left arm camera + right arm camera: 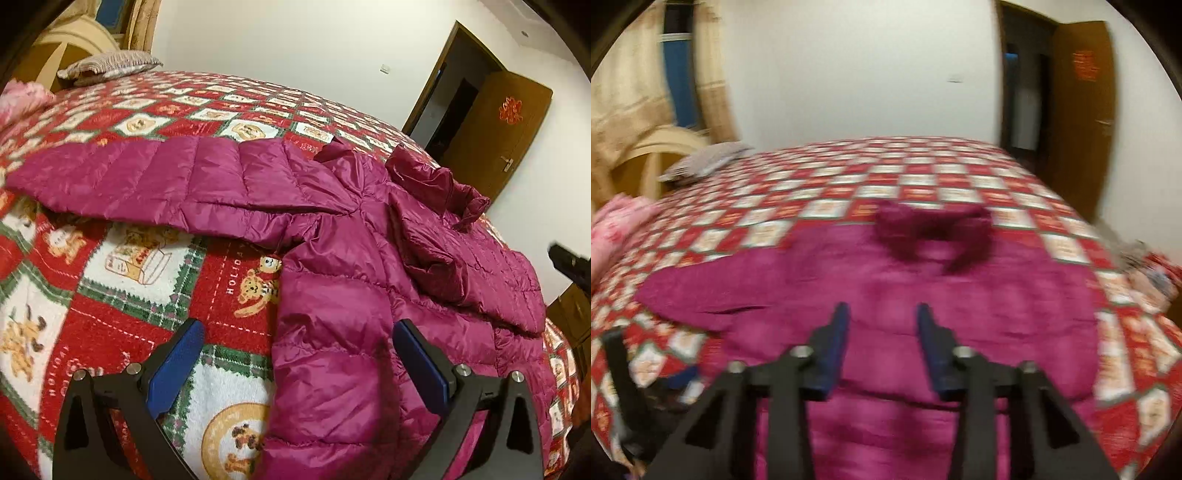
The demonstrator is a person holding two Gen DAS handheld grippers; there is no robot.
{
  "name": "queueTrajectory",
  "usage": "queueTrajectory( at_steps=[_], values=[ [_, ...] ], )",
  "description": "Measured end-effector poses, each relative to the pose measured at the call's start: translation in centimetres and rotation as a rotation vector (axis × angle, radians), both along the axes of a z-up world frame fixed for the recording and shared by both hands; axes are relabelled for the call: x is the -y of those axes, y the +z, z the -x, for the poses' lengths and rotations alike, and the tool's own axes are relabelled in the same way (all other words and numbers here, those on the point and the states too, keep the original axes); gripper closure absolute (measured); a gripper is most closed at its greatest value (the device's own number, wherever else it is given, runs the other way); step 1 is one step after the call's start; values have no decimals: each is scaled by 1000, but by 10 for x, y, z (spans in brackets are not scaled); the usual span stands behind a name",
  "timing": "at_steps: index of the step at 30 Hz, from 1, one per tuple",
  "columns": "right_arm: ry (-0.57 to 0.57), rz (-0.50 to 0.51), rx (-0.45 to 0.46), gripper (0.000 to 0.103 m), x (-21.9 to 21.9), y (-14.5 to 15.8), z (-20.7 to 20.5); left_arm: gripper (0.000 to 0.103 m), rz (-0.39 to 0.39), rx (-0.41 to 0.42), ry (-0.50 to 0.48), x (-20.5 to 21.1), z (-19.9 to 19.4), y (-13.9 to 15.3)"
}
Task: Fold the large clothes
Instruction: 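Fold the held sleeve across the jacket body with the right gripper, release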
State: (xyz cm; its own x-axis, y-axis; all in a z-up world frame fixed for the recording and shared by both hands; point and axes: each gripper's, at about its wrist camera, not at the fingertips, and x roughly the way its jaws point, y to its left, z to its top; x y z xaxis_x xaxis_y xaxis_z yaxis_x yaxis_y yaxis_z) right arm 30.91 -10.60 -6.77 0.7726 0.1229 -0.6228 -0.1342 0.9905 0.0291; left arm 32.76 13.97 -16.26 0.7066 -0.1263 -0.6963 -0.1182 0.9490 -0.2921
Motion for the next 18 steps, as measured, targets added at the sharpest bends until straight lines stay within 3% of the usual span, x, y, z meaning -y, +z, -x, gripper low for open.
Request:
queueTrajectory(
  at_steps=[2,5,7,9,13,18],
  values=[
    [-113,10,-22,69,41,-5,-7,1,-48,1,-32,8,-2,13],
    [-244,-35,-57,69,88,-18,-20,1,-122,69,-78,27,-5,46],
    [-282,-61,-90,69,101,-34,-31,1,-182,118,-93,48,-16,71],
    [-283,-77,-137,69,102,-52,-40,1,-225,113,-87,64,-35,79],
    [-284,18,-175,69,85,-82,-45,1,-283,73,-33,82,-73,66],
    [-286,92,-151,68,74,-87,-45,1,-399,-45,25,94,-104,5]
  ],
)
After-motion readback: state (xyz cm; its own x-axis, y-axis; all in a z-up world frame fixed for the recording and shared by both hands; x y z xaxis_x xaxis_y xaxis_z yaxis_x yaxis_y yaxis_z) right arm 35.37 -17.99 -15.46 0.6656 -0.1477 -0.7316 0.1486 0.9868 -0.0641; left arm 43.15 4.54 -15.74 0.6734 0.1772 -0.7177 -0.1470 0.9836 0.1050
